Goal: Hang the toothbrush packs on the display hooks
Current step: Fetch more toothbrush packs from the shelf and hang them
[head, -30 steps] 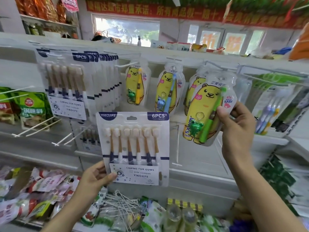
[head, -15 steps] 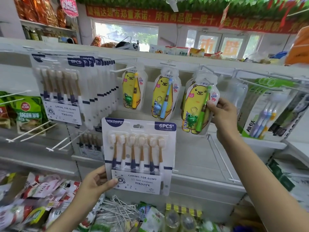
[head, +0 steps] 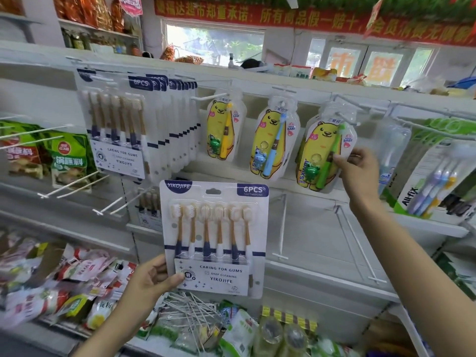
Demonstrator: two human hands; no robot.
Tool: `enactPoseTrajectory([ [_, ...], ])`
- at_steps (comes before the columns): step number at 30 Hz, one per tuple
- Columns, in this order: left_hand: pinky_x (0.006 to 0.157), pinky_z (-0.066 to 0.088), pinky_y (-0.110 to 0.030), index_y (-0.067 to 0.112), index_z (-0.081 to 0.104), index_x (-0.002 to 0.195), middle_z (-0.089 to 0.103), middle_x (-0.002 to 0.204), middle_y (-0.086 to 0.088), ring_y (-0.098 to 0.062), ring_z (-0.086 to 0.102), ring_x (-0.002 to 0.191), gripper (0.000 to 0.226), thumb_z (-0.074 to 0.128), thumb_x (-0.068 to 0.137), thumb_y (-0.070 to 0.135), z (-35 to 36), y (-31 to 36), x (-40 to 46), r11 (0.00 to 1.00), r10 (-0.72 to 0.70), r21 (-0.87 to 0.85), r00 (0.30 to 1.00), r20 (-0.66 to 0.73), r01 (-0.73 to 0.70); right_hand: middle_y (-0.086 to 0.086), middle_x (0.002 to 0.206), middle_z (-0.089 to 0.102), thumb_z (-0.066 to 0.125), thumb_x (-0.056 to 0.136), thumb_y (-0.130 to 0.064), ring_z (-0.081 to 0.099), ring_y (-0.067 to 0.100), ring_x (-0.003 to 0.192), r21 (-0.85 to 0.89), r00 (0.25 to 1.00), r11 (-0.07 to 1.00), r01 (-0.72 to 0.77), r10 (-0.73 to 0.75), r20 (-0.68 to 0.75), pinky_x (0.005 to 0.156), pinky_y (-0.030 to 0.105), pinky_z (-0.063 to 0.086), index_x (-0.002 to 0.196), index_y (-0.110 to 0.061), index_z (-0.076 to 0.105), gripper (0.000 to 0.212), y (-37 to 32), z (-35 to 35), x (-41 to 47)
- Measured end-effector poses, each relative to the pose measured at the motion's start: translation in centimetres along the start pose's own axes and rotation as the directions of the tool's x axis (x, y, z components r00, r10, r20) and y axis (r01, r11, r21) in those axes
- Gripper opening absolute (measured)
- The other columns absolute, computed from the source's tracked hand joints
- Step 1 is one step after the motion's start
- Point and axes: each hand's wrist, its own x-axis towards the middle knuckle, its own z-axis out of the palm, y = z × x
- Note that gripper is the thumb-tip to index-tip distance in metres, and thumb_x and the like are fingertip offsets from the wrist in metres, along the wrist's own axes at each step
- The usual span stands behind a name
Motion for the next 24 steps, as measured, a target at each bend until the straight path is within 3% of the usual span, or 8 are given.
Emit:
enactPoseTrajectory([
  [4, 0.077, 0.059, -0.025, 0.018, 0.075, 0.104, 0.077, 0.104, -0.01, -0.028, 0.072, 0.098, 0.031, 0.085, 0.075, 0.022, -1.3, -0.2, -0.4, 1.0, -0.01, -0.005, 1.0, 0.013, 0.01, 0.005, 0.112, 0.055, 0.071, 0.083, 0.002, 0.057, 0.021, 0.105, -0.12, 0.996, 0.993, 0.002, -0.013, -0.085, 0.086, 0.03, 0.052, 0.133, -0.006, 0.045, 0.057, 1.3, -0.4, -1.3],
  [6, 0.078, 0.059, -0.026, 0.01, 0.07, 0.109, 0.077, 0.104, -0.009, -0.029, 0.072, 0.099, 0.029, 0.073, 0.081, 0.003, -1.9, -0.2, -0.5, 0.999, -0.022, 0.026, 1.0, 0.017, 0.022, 0.01, 0.122, 0.051, 0.071, 0.079, 0.001, 0.052, 0.019, 0.105, -0.219, 0.98, 0.971, 0.096, -0.131, -0.148, 0.094, 0.034, 0.05, 0.134, -0.006, 0.044, 0.061, 1.2, -0.8, -2.7],
  [8, 0.079, 0.059, -0.026, 0.008, 0.068, 0.111, 0.077, 0.105, -0.009, -0.028, 0.072, 0.099, 0.032, 0.068, 0.081, -0.002, -2.6, -0.3, -0.6, 0.999, -0.023, 0.043, 0.999, 0.028, 0.022, 0.011, 0.125, 0.052, 0.068, 0.08, -0.002, 0.053, 0.022, 0.108, -0.273, 0.951, 0.935, 0.226, -0.272, -0.144, 0.094, 0.033, 0.048, 0.13, -0.006, 0.048, 0.054, 0.7, -0.7, -5.0],
  [11, 0.079, 0.059, -0.028, 0.013, 0.071, 0.111, 0.076, 0.108, -0.008, -0.025, 0.073, 0.099, 0.039, 0.081, 0.076, 0.026, -3.8, -0.8, -0.8, 1.0, -0.014, 0.029, 0.998, 0.066, 0.012, 0.01, 0.119, 0.06, 0.066, 0.088, -0.01, 0.06, 0.022, 0.105, -0.206, 0.949, 0.929, 0.308, -0.315, -0.002, 0.09, 0.033, 0.052, 0.119, -0.011, 0.057, 0.033, 0.0, 0.6, -9.4],
  [14, 0.072, 0.057, -0.025, 0.014, 0.07, 0.112, 0.076, 0.108, -0.006, -0.022, 0.074, 0.095, 0.074, 0.088, 0.055, 0.058, -4.9, -1.3, -1.2, 0.998, -0.039, 0.059, 0.997, 0.072, 0.035, 0.006, 0.105, 0.07, 0.063, 0.097, -0.017, 0.068, 0.023, 0.097, -0.101, 0.95, 0.964, 0.247, -0.22, 0.221, 0.089, 0.04, 0.056, 0.109, -0.014, 0.065, 0.013, 0.1, 2.8, -13.9],
  [16, 0.076, 0.057, -0.025, 0.013, 0.069, 0.114, 0.076, 0.109, -0.005, -0.021, 0.073, 0.098, 0.067, 0.088, 0.062, 0.051, -5.5, -1.8, -1.6, 0.996, -0.074, 0.057, 0.994, 0.082, 0.07, 0.007, 0.099, 0.073, 0.058, 0.1, -0.023, 0.07, 0.027, 0.09, -0.016, 0.922, 0.989, 0.15, -0.133, 0.364, 0.083, 0.04, 0.058, 0.109, -0.009, 0.066, 0.019, 0.3, 4.4, -17.3],
  [19, 0.077, 0.058, -0.024, 0.013, 0.068, 0.111, 0.077, 0.104, 0.0, -0.019, 0.074, 0.096, 0.03, 0.074, 0.081, 0.01, -6.4, -2.6, -2.4, 0.992, -0.109, 0.078, 0.992, 0.071, 0.103, 0.001, 0.098, 0.074, 0.06, 0.096, -0.041, 0.071, 0.026, 0.085, -0.02, 0.848, 0.999, 0.025, -0.011, 0.53, 0.073, 0.044, 0.059, 0.11, -0.018, 0.067, 0.029, 0.8, 6.5, -21.8],
  [24, 0.075, 0.057, -0.022, 0.009, 0.066, 0.116, 0.077, 0.107, -0.002, -0.017, 0.073, 0.096, 0.032, 0.067, 0.086, -0.002, -8.8, -4.3, -3.7, 0.982, -0.167, 0.105, 0.983, 0.076, 0.159, -0.004, 0.102, 0.077, 0.071, 0.085, -0.029, 0.073, 0.014, 0.094, -0.031, 0.771, 0.997, -0.077, 0.08, 0.631, 0.08, 0.038, 0.059, 0.114, -0.022, 0.064, 0.03, 2.7, 9.1, -26.0],
])
